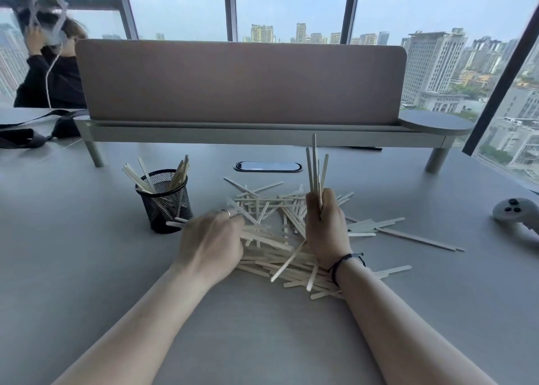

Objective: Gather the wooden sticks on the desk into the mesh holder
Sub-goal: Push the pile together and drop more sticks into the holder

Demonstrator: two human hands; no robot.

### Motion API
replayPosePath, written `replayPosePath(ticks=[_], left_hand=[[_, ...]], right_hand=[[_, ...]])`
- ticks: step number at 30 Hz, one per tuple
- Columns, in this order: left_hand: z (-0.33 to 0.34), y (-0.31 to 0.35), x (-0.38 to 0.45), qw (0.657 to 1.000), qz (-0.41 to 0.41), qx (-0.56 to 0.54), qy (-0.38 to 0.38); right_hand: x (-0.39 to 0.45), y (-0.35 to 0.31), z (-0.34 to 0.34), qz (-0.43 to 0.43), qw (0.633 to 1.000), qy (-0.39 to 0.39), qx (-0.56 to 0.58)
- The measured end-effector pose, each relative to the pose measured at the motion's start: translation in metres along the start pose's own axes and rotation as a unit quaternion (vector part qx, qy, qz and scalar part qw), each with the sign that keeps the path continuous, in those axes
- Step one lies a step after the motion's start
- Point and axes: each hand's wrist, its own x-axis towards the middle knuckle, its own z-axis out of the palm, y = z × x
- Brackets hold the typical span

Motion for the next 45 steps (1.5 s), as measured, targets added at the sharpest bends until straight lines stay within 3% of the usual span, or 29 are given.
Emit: replayPosePath(ticks=[7, 11, 15, 21, 23, 29, 36, 41, 45], left_hand=[[0.001, -0.014, -0.007, 0.987, -0.032, -0.154, 0.016], [-0.005, -0.016, -0.008, 0.949, -0.075, -0.297, 0.079], [-0.016, -0.009, -0.006, 0.882, -0.092, -0.446, 0.122], [-0.005, -0.008, -0.003, 0.714, -0.190, -0.669, 0.080], [-0.005, -0.004, -0.002, 0.689, -0.195, -0.693, 0.087], [-0.003, -0.001, -0.003, 0.669, -0.208, -0.703, 0.122], [0.009, 0.000, -0.005, 0.719, -0.196, -0.639, 0.191], [0.005, 0.003, -0.009, 0.766, -0.157, -0.590, 0.204], [0.005, 0.005, -0.009, 0.775, -0.134, -0.575, 0.224]], right_hand=[[0.003, 0.005, 0.003, 0.020, 1.000, 0.003, 0.019], [0.003, 0.005, 0.003, 0.023, 1.000, -0.002, 0.015], [0.003, -0.001, 0.000, 0.024, 0.999, -0.023, 0.008], [0.002, -0.007, -0.002, 0.037, 0.997, -0.044, 0.046], [0.004, -0.007, -0.001, 0.051, 0.995, -0.042, 0.069], [0.012, -0.008, -0.003, 0.080, 0.983, -0.011, 0.163], [0.006, -0.020, -0.001, 0.034, 0.980, -0.069, 0.182], [0.006, -0.022, -0.002, 0.039, 0.977, -0.053, 0.202], [0.007, -0.019, -0.002, 0.042, 0.970, -0.054, 0.235]])
